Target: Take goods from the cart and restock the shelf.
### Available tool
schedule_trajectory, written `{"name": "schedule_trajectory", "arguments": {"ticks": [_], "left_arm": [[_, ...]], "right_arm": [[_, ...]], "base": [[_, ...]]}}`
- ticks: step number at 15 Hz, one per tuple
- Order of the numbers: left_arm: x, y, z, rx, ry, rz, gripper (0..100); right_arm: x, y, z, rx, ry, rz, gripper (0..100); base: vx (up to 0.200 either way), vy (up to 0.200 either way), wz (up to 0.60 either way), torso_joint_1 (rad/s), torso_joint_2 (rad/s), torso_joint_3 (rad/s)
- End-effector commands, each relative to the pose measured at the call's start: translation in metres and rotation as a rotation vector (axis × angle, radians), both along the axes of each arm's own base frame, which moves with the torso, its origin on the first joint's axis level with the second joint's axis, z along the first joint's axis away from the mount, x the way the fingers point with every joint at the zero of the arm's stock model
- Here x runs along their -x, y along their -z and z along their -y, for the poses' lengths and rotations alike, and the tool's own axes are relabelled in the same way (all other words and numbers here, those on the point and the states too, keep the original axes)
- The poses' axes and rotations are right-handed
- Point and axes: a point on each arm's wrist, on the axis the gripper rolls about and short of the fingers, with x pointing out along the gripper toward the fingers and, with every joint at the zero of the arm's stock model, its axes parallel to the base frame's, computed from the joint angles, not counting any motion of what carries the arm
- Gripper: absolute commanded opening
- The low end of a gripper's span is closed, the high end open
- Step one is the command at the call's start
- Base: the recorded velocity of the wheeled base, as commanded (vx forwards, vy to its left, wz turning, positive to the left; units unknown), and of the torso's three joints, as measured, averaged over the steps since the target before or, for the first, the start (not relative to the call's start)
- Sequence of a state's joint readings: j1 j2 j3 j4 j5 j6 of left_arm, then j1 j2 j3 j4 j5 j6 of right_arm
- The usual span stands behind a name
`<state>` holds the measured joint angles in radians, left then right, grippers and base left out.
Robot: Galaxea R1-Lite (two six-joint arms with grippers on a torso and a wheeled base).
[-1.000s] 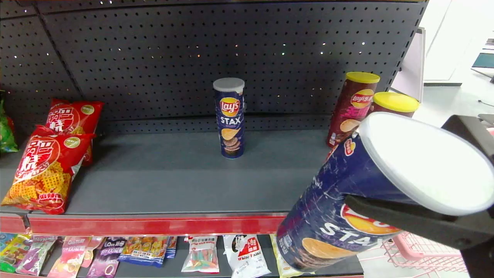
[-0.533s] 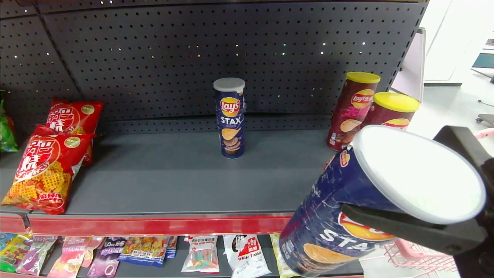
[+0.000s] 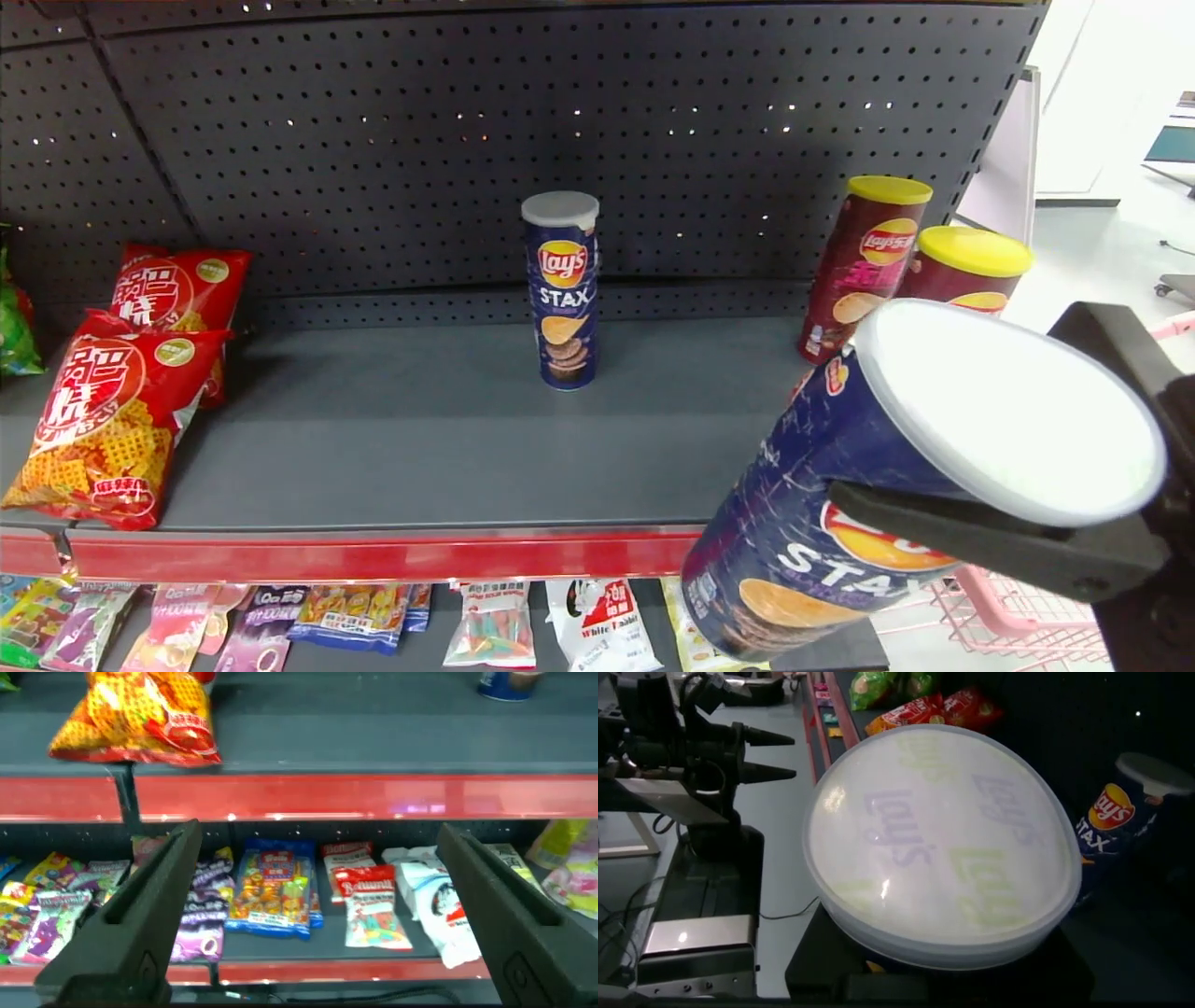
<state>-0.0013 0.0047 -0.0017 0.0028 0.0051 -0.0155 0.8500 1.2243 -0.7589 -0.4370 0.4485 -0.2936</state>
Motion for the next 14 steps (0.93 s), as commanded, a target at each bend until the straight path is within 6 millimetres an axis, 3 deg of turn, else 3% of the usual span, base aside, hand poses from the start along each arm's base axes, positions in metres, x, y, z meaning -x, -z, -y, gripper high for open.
{"name": "schedule_trajectory", "arguments": {"ticks": [1,13,14], "left_arm": [[0.0000,0.0001,0.0000,-0.002,-0.001,0.000,100],[0.0000,0.0001,0.0000,0.003,0.001,0.000,100],[0.0000,0.0001,0.0000,0.003,0.001,0.000,100]], "right_arm": [[-0.0012,0.0016,-0.0005,0.005,0.001,-0.005,0],[-0.0009,0.0061,0.0002,0.015,0.001,-0.014,0],[-0.0009,0.0061,0.0002,0.015,0.001,-0.014,0]], "base": [[0.000,0.200,0.00,0.017,0.00,-0.002],[0.000,0.000,0.00,0.000,0.00,0.000],[0.200,0.200,0.00,0.007,0.00,0.002]]}}
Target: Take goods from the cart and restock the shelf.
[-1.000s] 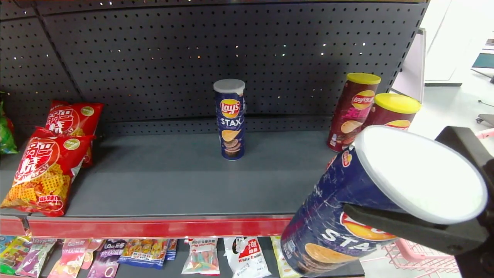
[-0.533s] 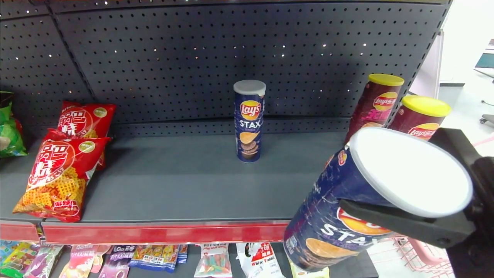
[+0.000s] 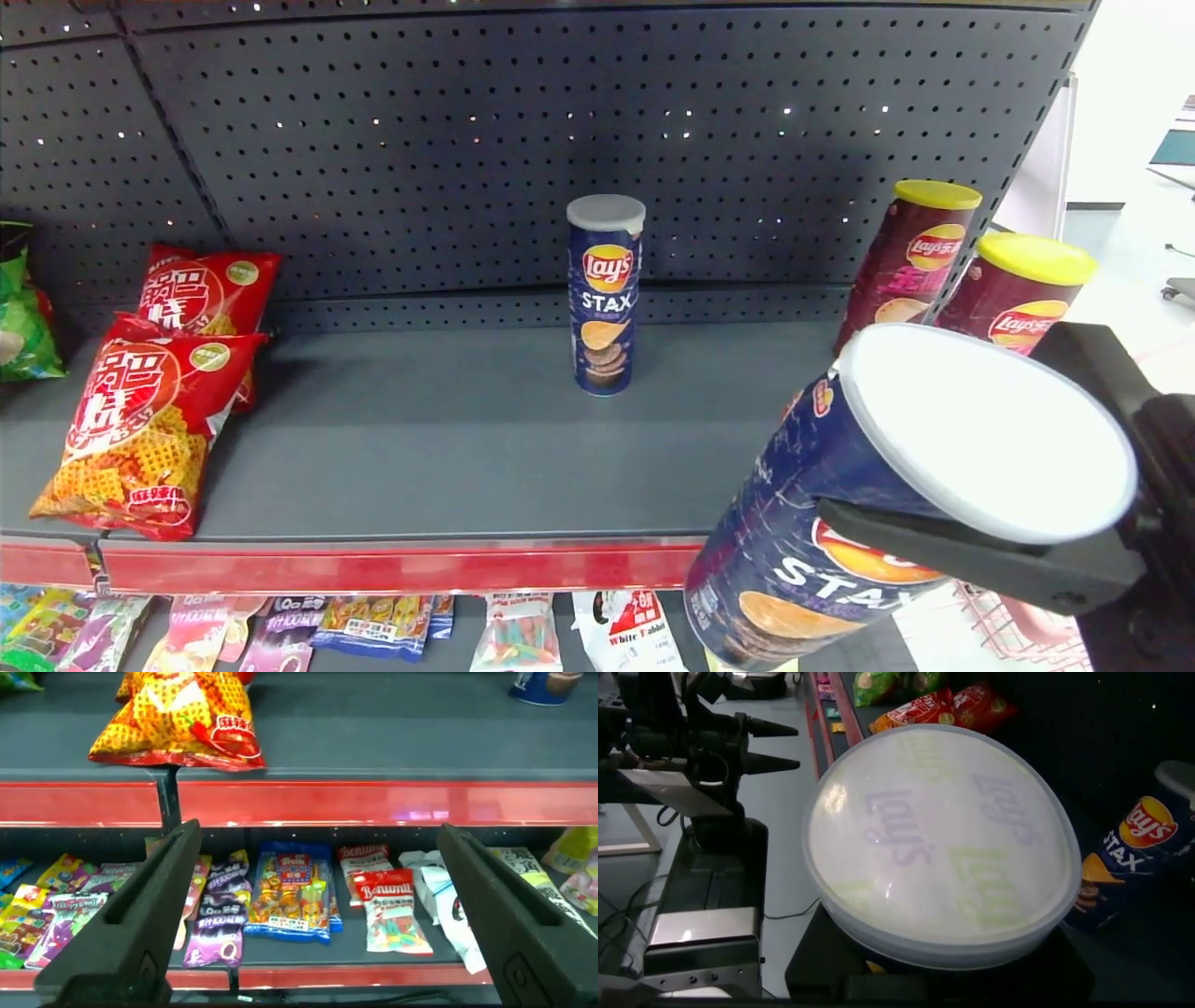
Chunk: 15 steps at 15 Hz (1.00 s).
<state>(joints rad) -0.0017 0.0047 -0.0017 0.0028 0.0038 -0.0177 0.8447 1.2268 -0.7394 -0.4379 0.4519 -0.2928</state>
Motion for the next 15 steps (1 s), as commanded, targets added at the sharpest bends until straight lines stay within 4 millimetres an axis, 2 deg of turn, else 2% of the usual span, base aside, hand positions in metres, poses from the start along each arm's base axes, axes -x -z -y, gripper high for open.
{"name": "schedule_trajectory", "arguments": {"ticks": [1,2,11,15], "left_arm": [[0.000,0.000,0.000,0.001,0.001,0.000,100],[0.000,0.000,0.000,-0.001,0.001,0.000,100],[0.000,0.000,0.000,-0.005,0.001,0.000,100],[0.000,0.000,0.000,-0.047,0.002,0.001,100]], "right_arm": [[0.000,0.002,0.000,0.004,-0.001,-0.004,0],[0.000,0.003,0.000,0.008,-0.001,-0.005,0],[0.001,0.000,0.001,-0.001,0.002,0.002,0],[-0.004,-0.002,0.011,-0.011,0.054,0.007,0]], "base": [[0.200,0.200,0.00,-0.007,0.00,0.007],[0.200,0.200,0.00,-0.027,0.01,0.002],[0.000,0.000,0.00,0.000,0.00,0.000],[0.000,0.000,0.00,0.000,0.00,0.000]]}}
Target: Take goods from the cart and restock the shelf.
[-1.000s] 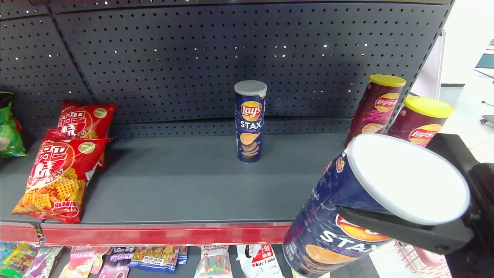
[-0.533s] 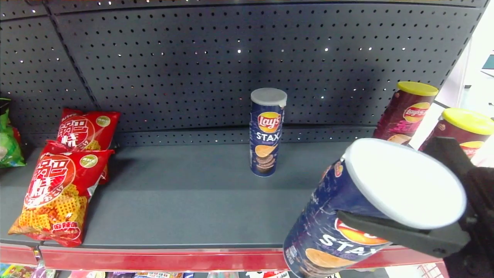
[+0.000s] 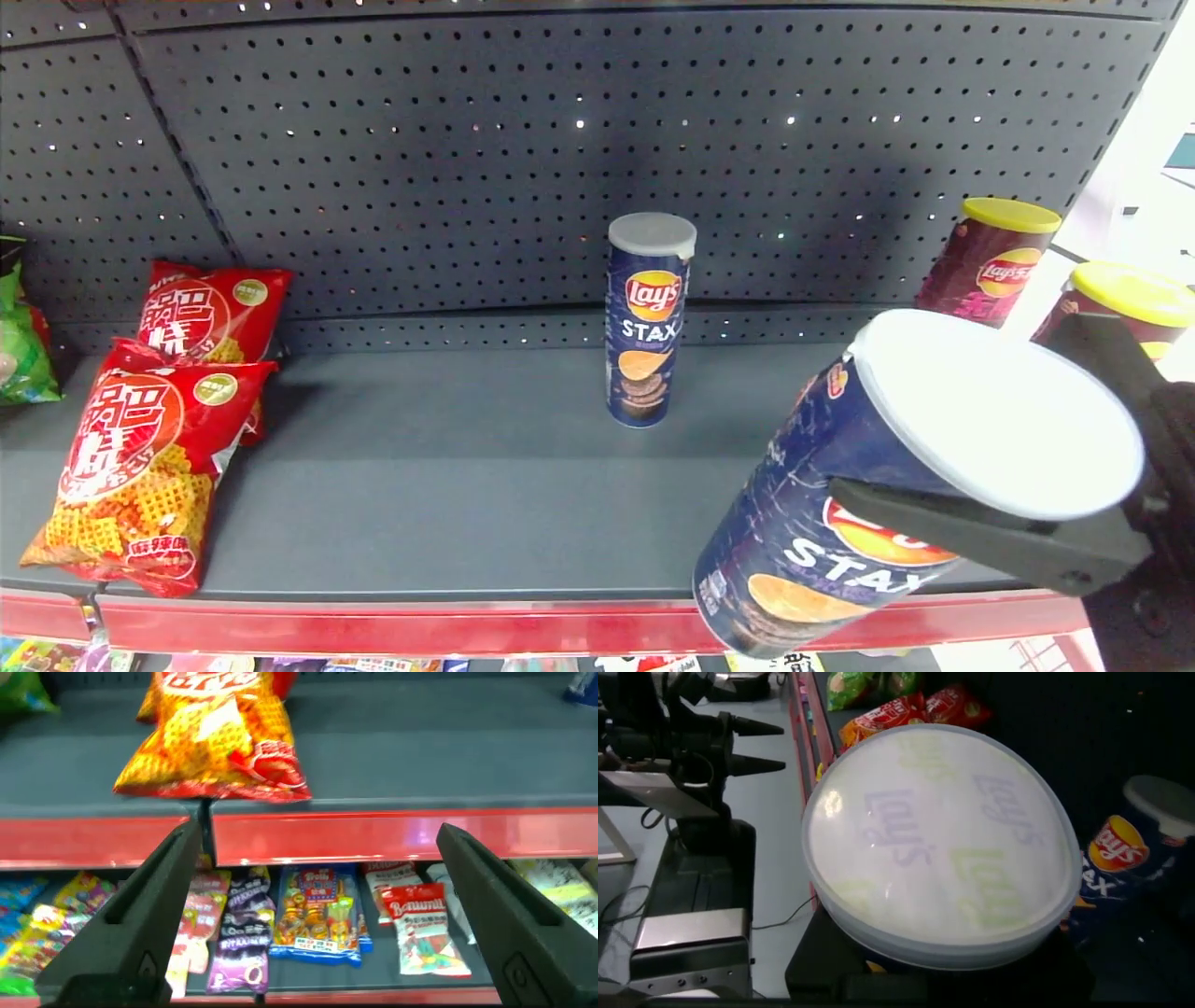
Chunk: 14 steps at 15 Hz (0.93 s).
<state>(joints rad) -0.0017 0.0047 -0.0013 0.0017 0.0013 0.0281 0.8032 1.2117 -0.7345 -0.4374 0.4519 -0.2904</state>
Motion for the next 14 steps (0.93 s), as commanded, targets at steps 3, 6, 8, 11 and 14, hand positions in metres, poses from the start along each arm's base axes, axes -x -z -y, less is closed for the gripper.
{"name": "schedule_trajectory", "arguments": {"ticks": [3,6,8,11,14], "left_arm": [[0.000,0.000,0.000,-0.042,0.012,0.004,100],[0.000,0.000,0.000,-0.045,0.012,0.004,100],[0.000,-0.001,0.000,-0.047,0.020,0.006,100],[0.000,-0.001,0.001,-0.047,0.023,0.006,100],[0.000,-0.001,0.001,-0.047,0.023,0.006,100]], "right_arm": [[-0.005,0.002,0.008,0.001,0.046,-0.004,0],[-0.007,0.007,0.014,0.013,0.083,-0.014,0],[-0.009,0.008,0.018,0.014,0.105,-0.016,0],[-0.009,0.008,0.018,0.013,0.105,-0.017,0],[-0.008,0.008,0.019,0.013,0.105,-0.017,0]], "base": [[0.000,0.000,0.00,0.000,0.00,0.000],[0.000,0.000,0.00,0.000,0.00,0.000],[0.000,0.000,0.00,0.000,0.00,0.000],[0.000,0.000,0.00,0.000,0.00,0.000],[0.000,0.000,0.00,0.000,0.00,0.000]]}}
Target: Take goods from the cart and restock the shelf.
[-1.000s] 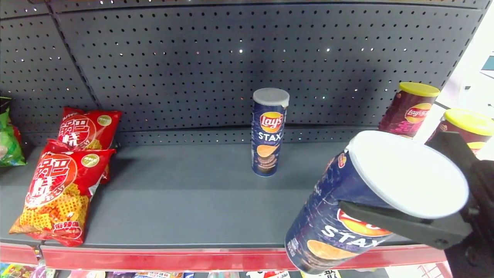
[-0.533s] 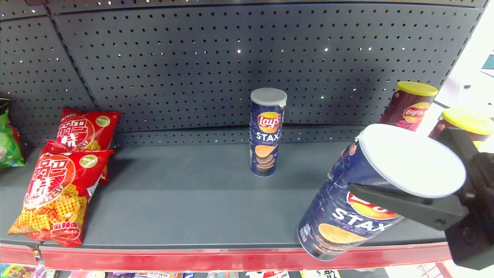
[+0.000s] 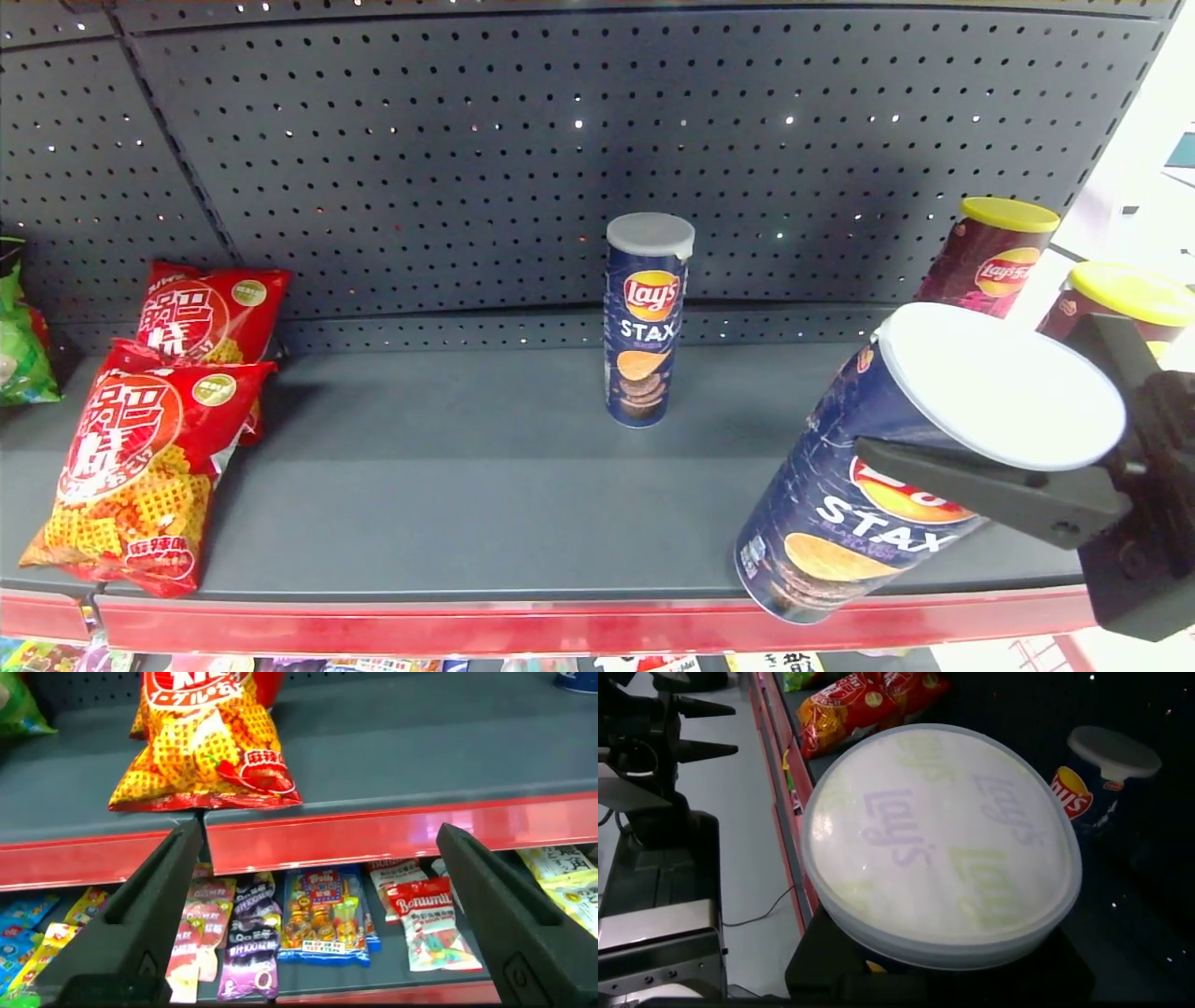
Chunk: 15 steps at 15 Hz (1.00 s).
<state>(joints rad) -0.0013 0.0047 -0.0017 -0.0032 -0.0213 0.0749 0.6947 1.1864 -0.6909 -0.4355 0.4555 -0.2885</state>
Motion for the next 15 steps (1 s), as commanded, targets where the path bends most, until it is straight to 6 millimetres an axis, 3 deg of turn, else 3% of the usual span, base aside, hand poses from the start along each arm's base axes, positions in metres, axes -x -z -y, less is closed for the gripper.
{"name": "schedule_trajectory", "arguments": {"ticks": [1,7,8,9,10,11,12,15], "left_arm": [[0.000,0.000,0.000,0.000,0.000,0.000,100],[0.000,0.000,0.001,-0.017,0.034,0.008,100],[0.007,-0.036,0.002,-0.016,0.092,0.154,100],[0.004,-0.092,0.003,0.061,0.192,0.198,100],[-0.008,-0.111,0.002,0.195,0.186,0.172,100],[-0.003,-0.116,0.002,0.216,0.177,0.219,100],[0.004,-0.116,0.001,0.190,0.214,0.250,100],[0.003,-0.156,0.002,0.097,0.224,0.317,100]], "right_arm": [[0.000,0.000,0.000,-0.001,0.000,0.001,0],[0.006,-0.005,0.005,-0.025,-0.003,0.006,0],[0.008,-0.007,0.007,-0.038,-0.002,0.000,0],[0.009,-0.007,0.007,-0.040,-0.002,-0.002,0],[0.007,-0.009,0.006,-0.044,-0.002,-0.001,0],[0.006,-0.012,0.005,-0.049,0.001,0.005,0],[0.007,-0.014,0.006,-0.054,0.005,0.011,0],[0.005,-0.014,0.008,-0.058,0.015,0.006,0]], "base": [[0.000,0.000,0.00,0.000,0.00,0.000],[0.000,0.000,0.00,0.000,0.00,0.000],[0.000,0.000,0.00,0.000,0.00,0.000],[0.000,0.000,0.00,0.000,0.00,0.000],[0.000,0.000,0.00,0.000,0.00,0.000],[0.000,0.000,0.00,0.000,0.00,0.000],[0.000,0.000,0.00,0.000,0.00,0.000],[0.000,0.000,0.00,0.000,0.00,0.000]]}}
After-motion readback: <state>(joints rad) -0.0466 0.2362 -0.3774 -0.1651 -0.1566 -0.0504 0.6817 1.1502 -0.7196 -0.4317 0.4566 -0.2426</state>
